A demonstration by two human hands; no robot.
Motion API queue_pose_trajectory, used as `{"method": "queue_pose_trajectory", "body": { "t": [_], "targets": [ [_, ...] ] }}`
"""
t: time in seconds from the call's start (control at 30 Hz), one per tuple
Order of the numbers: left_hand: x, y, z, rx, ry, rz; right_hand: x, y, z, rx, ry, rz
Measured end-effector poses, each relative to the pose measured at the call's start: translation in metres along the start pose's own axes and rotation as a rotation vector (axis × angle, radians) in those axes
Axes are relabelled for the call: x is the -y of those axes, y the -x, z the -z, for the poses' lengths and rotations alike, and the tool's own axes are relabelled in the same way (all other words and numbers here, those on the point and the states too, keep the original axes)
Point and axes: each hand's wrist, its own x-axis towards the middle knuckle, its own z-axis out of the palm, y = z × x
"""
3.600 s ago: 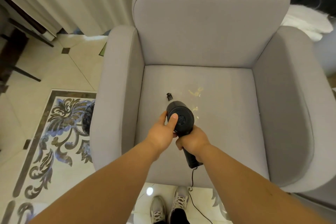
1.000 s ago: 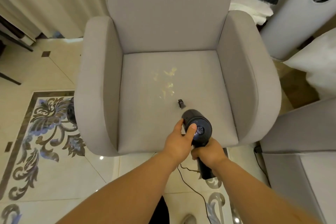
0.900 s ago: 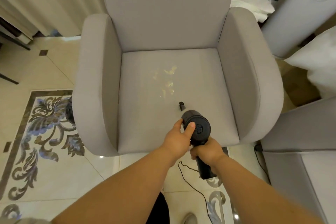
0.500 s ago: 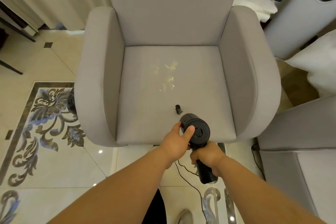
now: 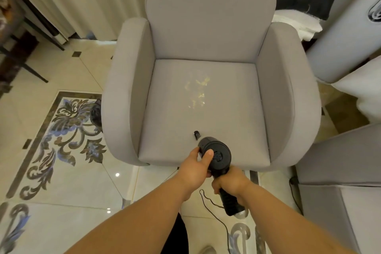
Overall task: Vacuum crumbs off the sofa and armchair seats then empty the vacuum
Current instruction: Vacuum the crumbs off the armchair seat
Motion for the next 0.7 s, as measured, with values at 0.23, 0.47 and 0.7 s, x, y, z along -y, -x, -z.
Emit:
{"method": "queue_pose_trajectory", "body": {
  "t": [0.23, 0.47, 0.7],
  "targets": [
    [-0.026, -0.024, 0.022, -0.063, 0.011, -0.06, 0.039, -0.022, -0.001, -0.061, -0.011, 0.069],
    [-0.058, -0.072, 0.063, -0.086, 0.013, -0.051, 0.096, -0.068, -0.011, -0.075, -0.051, 0.075],
    [-0.075, -0.097, 0.083, 0.03, -0.044, 0.003, 0.115, -0.083, -0.016, -0.101, -0.06, -0.058]
  ]
}}
